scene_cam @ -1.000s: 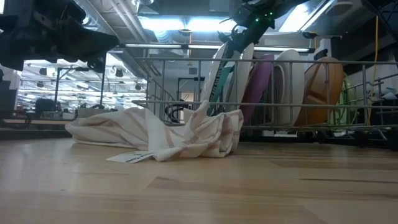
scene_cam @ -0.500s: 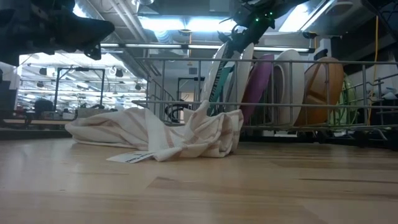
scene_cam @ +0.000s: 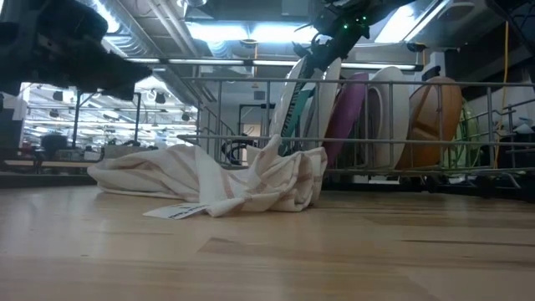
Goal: Sort dishes
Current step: Put the dark green plate into the dish rack
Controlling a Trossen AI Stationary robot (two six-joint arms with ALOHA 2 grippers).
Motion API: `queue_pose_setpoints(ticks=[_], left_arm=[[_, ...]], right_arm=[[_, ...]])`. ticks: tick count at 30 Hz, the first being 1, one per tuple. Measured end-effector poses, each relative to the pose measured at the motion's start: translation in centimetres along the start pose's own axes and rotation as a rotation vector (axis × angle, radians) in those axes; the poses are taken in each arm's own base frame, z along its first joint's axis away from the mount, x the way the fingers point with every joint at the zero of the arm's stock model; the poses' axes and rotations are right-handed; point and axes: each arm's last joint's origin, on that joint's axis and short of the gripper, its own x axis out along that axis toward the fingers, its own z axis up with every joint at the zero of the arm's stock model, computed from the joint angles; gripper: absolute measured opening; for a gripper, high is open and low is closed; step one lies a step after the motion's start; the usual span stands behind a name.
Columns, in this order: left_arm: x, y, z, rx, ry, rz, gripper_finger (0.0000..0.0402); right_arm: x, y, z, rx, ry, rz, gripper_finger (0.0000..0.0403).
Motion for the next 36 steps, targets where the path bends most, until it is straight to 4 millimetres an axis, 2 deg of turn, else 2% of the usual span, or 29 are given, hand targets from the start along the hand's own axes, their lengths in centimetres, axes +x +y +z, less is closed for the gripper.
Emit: queue_pose_setpoints(ticks=[14,30,36], left_arm=[[-0.7,-0.3,-3.7,-0.029,0.388,-0.023,0.0027],[-0.7,-0.3,-3.8,-0.028,0.407,-0.013,0.0027],[-0.7,-0.3,-3.8,-0.028,0.408,-0.013,0.0027]], right_arm=[[0.0,0.0,0.0,0.000,-0.002,0.001,0.0170],[0.0,0.0,0.1,0.000,-0.021,-0.020,0.0170],[0.0,0.4,0.0,-0.092,0.000,0.040,0.0182]])
